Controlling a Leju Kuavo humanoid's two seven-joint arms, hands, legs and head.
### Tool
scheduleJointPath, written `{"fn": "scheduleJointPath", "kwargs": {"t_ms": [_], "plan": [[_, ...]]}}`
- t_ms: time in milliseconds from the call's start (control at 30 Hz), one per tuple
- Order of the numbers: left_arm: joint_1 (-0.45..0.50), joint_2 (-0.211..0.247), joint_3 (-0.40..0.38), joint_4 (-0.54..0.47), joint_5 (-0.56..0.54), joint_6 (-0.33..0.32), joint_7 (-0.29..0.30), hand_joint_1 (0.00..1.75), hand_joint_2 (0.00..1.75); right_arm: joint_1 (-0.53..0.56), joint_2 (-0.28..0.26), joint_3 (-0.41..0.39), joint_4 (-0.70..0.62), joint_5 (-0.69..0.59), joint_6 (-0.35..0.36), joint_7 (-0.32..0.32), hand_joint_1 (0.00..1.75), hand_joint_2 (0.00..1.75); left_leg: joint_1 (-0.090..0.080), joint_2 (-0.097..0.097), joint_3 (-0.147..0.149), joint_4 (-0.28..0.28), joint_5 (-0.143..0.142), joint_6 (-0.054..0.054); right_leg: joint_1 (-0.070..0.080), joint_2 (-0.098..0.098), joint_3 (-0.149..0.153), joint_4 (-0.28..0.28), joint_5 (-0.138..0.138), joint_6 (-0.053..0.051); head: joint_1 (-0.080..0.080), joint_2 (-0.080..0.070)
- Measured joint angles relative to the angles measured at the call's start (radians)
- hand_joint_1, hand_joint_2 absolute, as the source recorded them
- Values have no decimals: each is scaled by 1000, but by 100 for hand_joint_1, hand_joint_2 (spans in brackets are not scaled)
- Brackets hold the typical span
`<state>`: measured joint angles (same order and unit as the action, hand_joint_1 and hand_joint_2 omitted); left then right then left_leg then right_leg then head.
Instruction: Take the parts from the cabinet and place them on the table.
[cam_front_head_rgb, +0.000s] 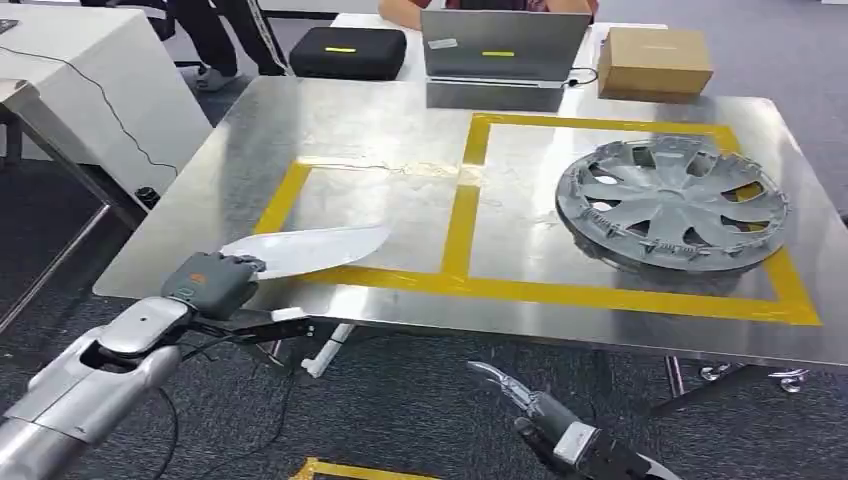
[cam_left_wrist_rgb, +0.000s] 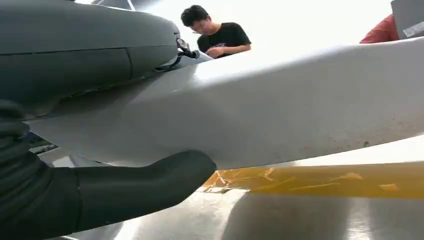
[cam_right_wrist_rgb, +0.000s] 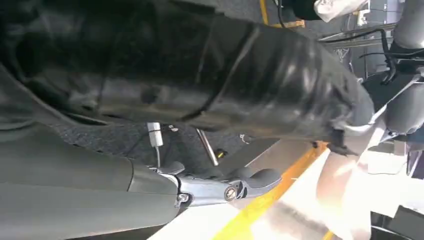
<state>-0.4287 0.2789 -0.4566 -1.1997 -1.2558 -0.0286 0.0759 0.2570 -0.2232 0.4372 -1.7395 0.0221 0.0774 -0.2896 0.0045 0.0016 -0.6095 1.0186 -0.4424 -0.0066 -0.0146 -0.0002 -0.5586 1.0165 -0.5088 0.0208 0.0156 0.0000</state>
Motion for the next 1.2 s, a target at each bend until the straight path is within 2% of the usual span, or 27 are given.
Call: {"fn": "scheduleJointPath", "kwargs": {"t_ms": [33, 133, 167, 367, 700, 867, 900, 1033, 1133, 1200], "plan": [[0, 1, 0, 0, 0, 0, 0, 0, 175, 1, 0, 0, 0, 0, 0, 0, 0, 0, 0, 0, 0, 0, 0, 0, 0, 0, 0, 0, 0, 0, 0, 0], [0, 2, 0, 0, 0, -4, 13, 0, 175, 2, 0, 0, 0, 0, -2, 0, 0, 0, 0, 0, 0, 0, 0, 0, 0, 0, 0, 0, 0, 0, 0, 0], [1, 3, 0, 0, -2, -4, 18, 0, 0, 2, 0, 0, 0, 0, -2, 0, 0, 0, 0, 0, 0, 0, 0, 0, 0, 0, 0, 0, 0, 0, 0, 0], [12, 25, 10, 6, -35, -22, 66, 0, 0, 2, 0, 0, 0, 0, 0, 5, 0, 0, 0, 0, -1, 0, 0, 0, 0, 0, 0, 0, 0, 0, 0, 0], [21, 51, 26, 8, -49, -27, 62, 0, 0, -2, 0, 0, 0, 1, 11, 7, 0, 0, 0, 0, -1, 0, 0, 0, 0, 0, 0, 0, 0, 0, 0, 0], [42, 57, 30, -26, -65, -18, 71, 0, 0, -2, 0, 0, 0, 1, 12, 8, 0, 0, 0, 0, -1, 0, 0, 0, 0, 0, 0, 0, 0, 0, 0, 0], [49, 57, 34, -37, -75, 1, 82, 0, 0, -2, 0, 0, 0, 1, 12, 8, 0, 0, 0, 0, -1, 0, 0, 0, 0, 0, 0, 0, 0, 0, 0, 0], [94, 31, 92, -120, -35, 203, 98, 0, 0, 6, 0, 0, 0, 0, -9, 6, 0, 0, 0, 0, -1, 0, 0, 0, 0, -1, 0, 0, 0, 1, 0, 0], [114, 10, 137, -196, 21, 240, 77, 0, 0, 9, 0, 1, 0, -5, -21, 3, 0, 0, 0, 0, -1, 0, -1, 1, 0, 0, -1, 0, -1, 1, 0, 0], [126, -10, 166, -244, 130, 287, 30, 0, 0, 11, 0, 3, 0, -14, -31, -2, 0, 0, 0, 0, -1, 0, -1, 1, 0, 0, -1, 0, -1, 1, 0, 0]]}}
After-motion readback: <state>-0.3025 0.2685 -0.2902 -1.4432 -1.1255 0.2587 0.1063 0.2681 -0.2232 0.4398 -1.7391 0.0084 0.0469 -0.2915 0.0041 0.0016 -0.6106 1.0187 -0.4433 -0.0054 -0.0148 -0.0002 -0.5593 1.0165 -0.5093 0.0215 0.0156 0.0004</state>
